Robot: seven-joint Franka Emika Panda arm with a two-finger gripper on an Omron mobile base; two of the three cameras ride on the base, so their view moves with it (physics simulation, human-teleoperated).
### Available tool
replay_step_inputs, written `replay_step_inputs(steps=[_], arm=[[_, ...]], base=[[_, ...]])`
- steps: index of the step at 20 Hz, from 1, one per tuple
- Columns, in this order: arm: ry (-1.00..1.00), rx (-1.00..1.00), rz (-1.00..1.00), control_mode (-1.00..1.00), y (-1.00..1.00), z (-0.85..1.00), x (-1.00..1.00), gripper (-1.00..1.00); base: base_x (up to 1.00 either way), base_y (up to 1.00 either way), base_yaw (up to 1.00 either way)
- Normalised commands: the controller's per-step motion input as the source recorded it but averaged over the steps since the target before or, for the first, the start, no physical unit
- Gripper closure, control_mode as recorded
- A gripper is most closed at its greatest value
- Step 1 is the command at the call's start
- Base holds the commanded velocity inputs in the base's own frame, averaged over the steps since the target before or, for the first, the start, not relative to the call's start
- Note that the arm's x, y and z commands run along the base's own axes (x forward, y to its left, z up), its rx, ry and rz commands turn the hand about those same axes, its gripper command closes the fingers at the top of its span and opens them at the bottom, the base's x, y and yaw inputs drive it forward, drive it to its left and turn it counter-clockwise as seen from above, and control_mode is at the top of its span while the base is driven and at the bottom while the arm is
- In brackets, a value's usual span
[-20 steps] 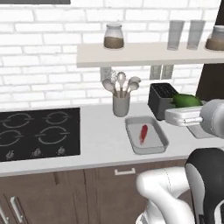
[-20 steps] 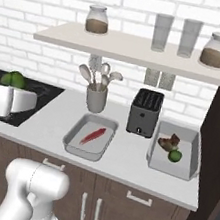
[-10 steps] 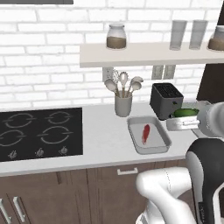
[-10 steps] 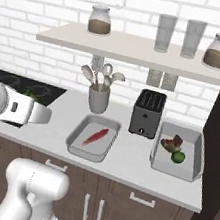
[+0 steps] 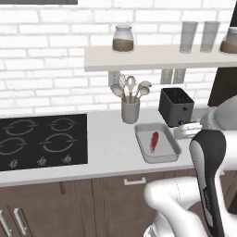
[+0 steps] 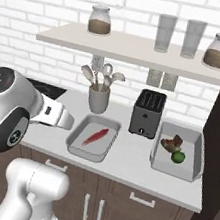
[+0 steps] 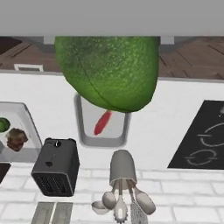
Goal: Place one avocado and one steak in each tupperware on the nearby counter, to pack two identical lunches.
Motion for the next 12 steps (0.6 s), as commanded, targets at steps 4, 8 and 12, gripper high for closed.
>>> replay_step_inputs(steps=[4, 8, 12], arm=[[0.0, 0.0, 0.0, -1.0, -0.21, -0.53, 0.68, 1.0], [0.0, 0.01, 0.01, -1.0, -0.26, -0.62, 0.84, 1.0], [0.0, 0.0, 0.05, -1.0, -0.01, -0.69, 0.95, 1.0]], base=[[0.0, 0.0, 0.0], [0.0, 0.0, 0.0], [0.0, 0.0, 0.0]])
